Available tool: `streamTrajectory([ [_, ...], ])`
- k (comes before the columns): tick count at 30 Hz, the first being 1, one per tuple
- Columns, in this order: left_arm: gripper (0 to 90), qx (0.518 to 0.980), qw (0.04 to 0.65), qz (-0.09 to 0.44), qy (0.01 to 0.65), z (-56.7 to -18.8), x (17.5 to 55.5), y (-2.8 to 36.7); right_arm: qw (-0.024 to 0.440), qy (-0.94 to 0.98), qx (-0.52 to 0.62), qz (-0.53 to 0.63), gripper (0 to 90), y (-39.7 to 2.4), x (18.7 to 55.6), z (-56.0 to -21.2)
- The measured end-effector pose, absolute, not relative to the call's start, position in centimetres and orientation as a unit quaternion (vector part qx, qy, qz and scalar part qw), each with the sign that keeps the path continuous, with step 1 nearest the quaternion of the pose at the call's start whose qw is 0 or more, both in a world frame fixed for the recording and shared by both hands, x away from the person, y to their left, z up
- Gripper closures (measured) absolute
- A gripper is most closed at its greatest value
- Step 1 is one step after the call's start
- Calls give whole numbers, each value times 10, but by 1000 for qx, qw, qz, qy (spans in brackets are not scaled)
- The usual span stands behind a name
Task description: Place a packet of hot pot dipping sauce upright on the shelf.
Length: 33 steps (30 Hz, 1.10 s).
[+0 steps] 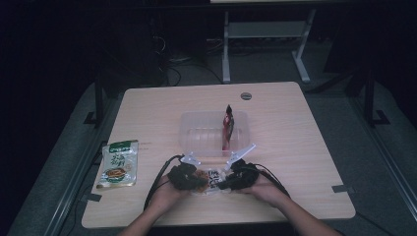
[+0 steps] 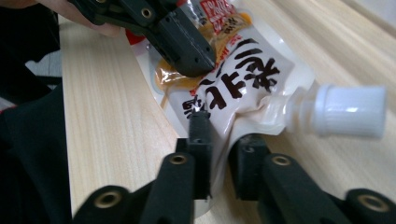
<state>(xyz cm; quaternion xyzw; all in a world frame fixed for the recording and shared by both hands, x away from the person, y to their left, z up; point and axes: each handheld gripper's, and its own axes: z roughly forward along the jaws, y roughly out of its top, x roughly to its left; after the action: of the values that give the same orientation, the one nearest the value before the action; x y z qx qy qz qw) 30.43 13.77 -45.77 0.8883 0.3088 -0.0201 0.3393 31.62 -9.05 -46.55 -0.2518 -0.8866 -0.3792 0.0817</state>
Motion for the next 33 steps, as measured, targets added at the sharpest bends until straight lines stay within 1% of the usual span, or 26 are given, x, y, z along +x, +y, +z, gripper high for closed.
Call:
streamTrajectory([
  [5,899,892,347,-41,288,-457,305,139,87,-885,-241,-389,888,-94,321,-461],
  [9,897,890,354,-37,286,-452,305,143,84,-883,-228,-401,895,-99,321,-454],
  [11,881,886,360,-34,291,-448,305,148,79,-882,-220,-408,895,-101,322,-450],
  [17,881,877,372,-7,305,-438,306,172,85,-868,-204,-445,896,-109,318,-435],
  [21,881,872,376,-3,312,-436,309,182,89,-863,-188,-461,896,-112,315,-427],
  [26,882,874,376,-7,308,-438,308,176,96,-856,-170,-479,895,-112,312,-417],
  [28,882,881,368,-16,295,-441,306,167,101,-849,-165,-493,895,-112,312,-415],
  [33,883,888,373,-17,268,-441,302,147,111,-840,-154,-508,895,-112,311,-409],
])
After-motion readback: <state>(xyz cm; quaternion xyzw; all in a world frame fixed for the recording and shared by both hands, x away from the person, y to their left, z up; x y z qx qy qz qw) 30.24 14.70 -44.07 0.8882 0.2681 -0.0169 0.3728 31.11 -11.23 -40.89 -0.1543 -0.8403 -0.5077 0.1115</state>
